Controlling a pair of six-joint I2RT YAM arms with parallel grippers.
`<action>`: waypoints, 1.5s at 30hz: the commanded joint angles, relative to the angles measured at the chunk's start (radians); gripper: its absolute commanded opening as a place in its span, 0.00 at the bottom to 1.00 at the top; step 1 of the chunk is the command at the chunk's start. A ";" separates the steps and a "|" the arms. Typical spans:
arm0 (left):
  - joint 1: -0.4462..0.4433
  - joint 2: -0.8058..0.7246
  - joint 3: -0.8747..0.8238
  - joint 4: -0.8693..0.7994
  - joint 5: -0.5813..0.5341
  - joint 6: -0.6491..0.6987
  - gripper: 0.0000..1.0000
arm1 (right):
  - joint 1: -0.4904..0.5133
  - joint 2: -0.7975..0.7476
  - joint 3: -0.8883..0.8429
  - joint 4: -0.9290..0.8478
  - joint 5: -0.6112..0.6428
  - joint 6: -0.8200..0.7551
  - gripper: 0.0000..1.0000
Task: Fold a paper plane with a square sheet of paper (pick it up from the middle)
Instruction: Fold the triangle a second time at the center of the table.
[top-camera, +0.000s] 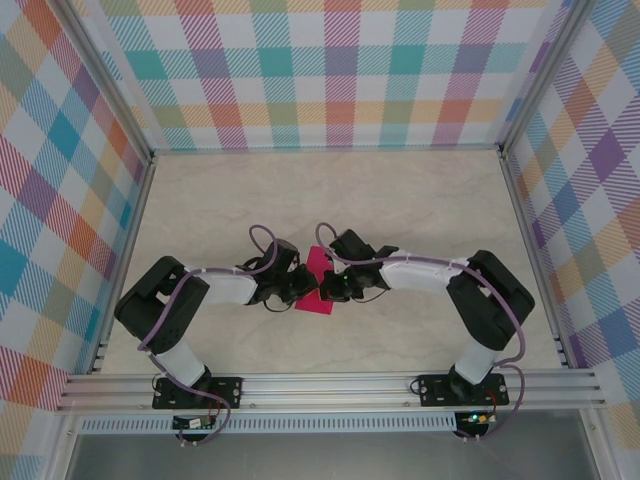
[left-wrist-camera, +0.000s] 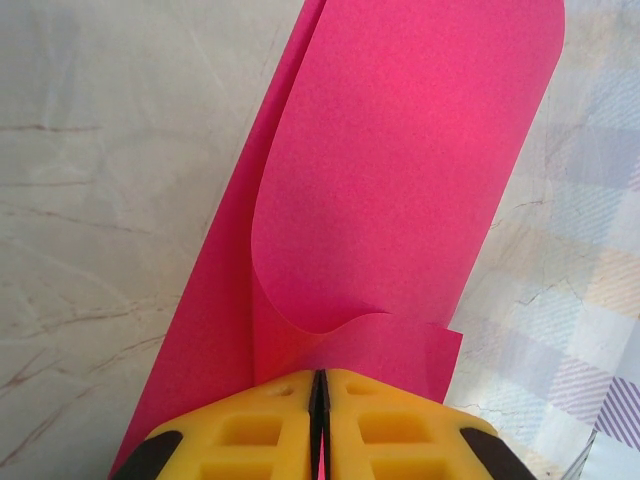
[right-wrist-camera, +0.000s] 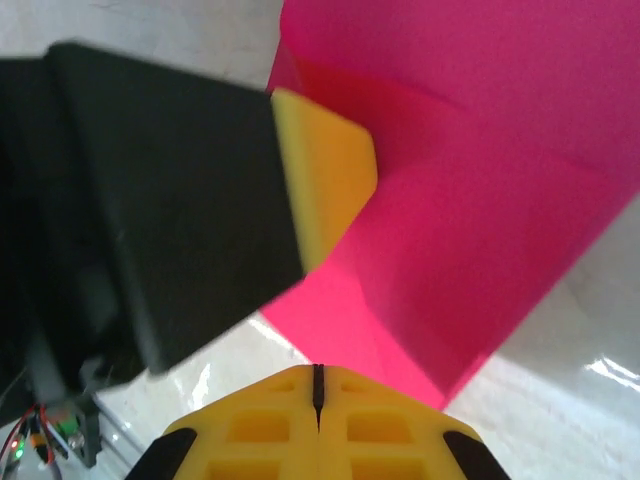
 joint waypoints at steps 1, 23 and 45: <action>0.000 0.040 -0.029 -0.112 -0.046 0.007 0.11 | 0.006 0.050 0.020 -0.041 0.026 -0.002 0.00; -0.001 -0.104 0.010 -0.047 0.034 0.042 0.03 | 0.006 0.095 -0.021 -0.093 0.027 0.018 0.00; -0.016 0.001 -0.037 -0.037 0.038 0.128 0.00 | 0.005 0.133 -0.022 -0.155 0.034 -0.029 0.00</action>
